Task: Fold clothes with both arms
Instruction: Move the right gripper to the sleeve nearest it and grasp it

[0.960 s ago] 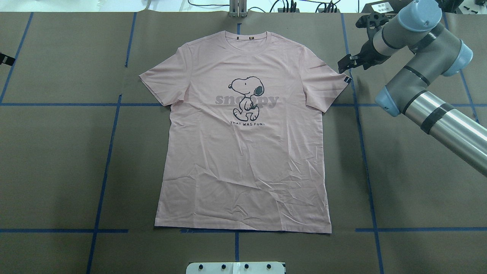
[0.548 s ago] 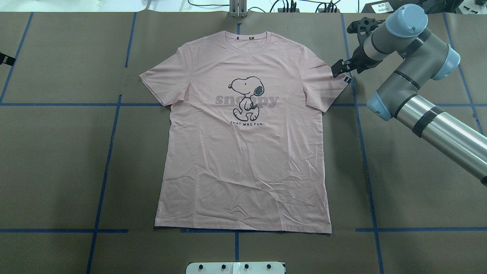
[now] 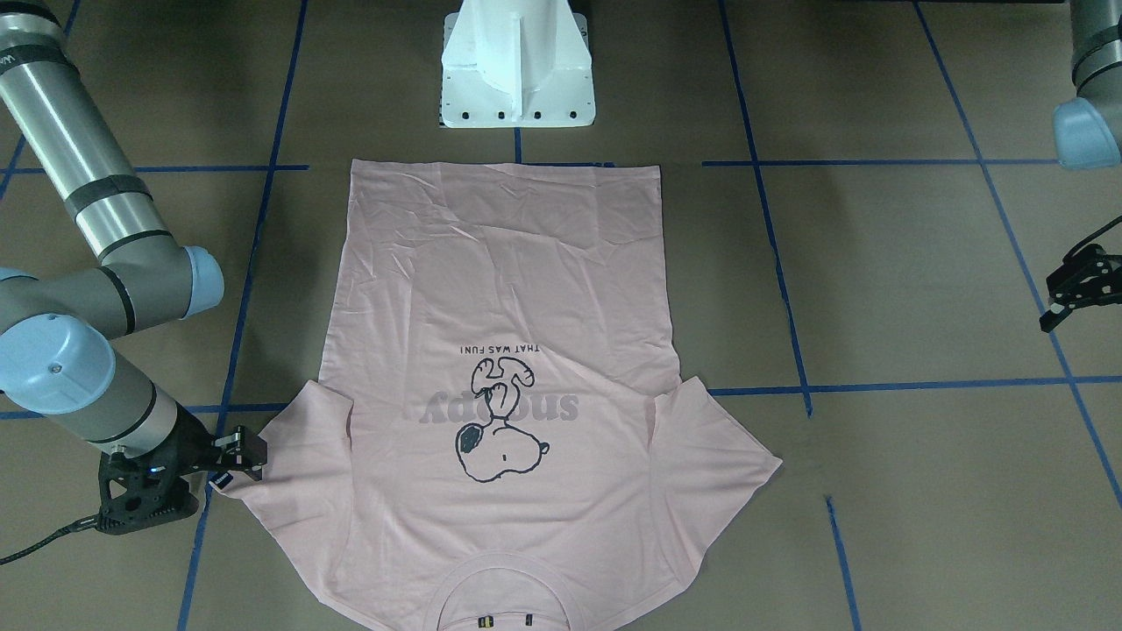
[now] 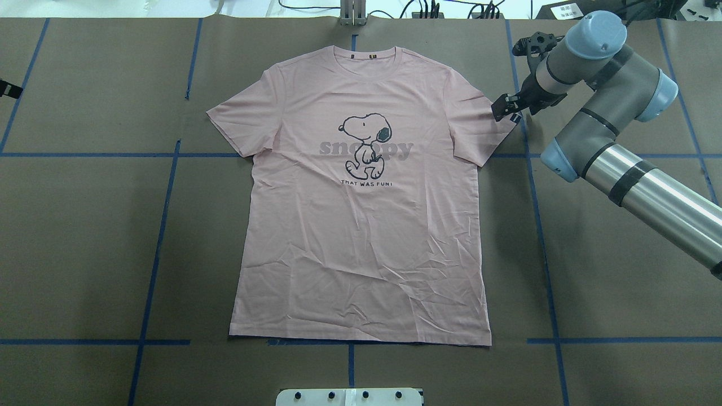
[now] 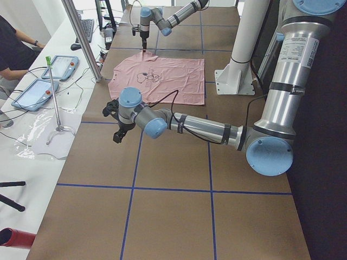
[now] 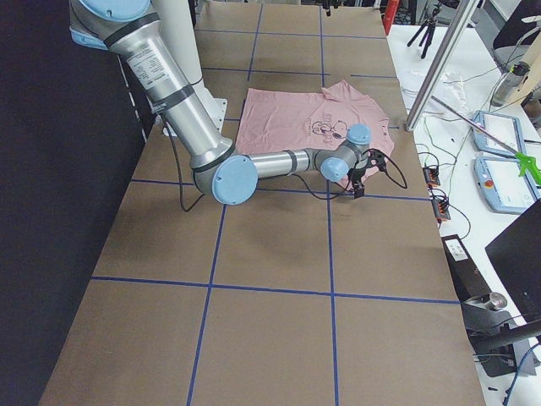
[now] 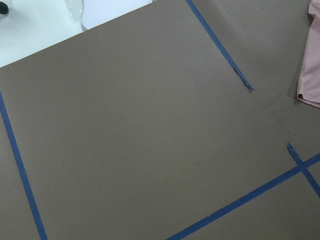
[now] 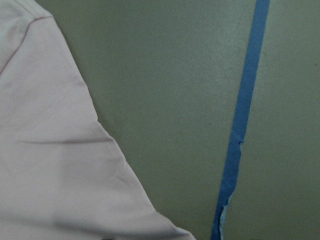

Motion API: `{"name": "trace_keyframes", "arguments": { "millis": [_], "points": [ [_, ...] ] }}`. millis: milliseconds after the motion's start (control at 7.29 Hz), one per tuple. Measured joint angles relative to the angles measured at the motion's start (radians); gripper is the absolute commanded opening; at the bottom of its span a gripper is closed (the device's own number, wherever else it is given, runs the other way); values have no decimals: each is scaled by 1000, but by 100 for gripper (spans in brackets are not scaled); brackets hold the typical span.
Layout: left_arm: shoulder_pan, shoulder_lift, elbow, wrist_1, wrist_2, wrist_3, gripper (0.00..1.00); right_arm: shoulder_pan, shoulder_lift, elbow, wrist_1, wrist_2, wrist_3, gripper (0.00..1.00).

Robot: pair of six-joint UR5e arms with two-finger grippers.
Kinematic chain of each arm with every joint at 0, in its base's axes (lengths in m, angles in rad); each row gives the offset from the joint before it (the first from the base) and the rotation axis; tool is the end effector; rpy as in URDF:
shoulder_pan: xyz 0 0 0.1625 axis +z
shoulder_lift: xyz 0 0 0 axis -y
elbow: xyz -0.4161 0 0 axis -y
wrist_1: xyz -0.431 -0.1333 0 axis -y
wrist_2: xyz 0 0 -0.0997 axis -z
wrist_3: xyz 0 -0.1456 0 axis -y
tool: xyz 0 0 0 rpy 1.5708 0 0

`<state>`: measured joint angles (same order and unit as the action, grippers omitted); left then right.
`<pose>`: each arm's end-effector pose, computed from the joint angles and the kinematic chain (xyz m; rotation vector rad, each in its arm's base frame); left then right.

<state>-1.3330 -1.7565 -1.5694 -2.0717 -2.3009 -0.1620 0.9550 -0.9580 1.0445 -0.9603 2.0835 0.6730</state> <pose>0.1171 -0.6367 0.5134 0.5028 0.8182 0.3198 -0.4269 -0.7105 0.4989 0.2493 -0.8018 -0.1248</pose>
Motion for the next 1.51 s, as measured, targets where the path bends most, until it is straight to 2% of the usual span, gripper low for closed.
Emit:
{"name": "trace_keyframes", "arguments": {
  "millis": [137, 274, 960, 1234, 1508],
  "points": [
    [0, 1, -1, 0, 0, 1, 100, 0, 0, 0, -1, 0, 1, 16],
    [0, 1, -1, 0, 0, 1, 100, 0, 0, -1, -2, 0, 1, 0],
    [-1, 2, -4, -1, -1, 2, 99, -1, 58, 18, -88, 5, 1, 0],
    [-1, 3, -5, -1, 0, 4, 99, -6, 70, 87, -97, 12, 35, 0],
    [-2, 4, -6, -1, 0, 4, 99, -59, 122, 128, -94, 4, 145, 0]
  ]
}}
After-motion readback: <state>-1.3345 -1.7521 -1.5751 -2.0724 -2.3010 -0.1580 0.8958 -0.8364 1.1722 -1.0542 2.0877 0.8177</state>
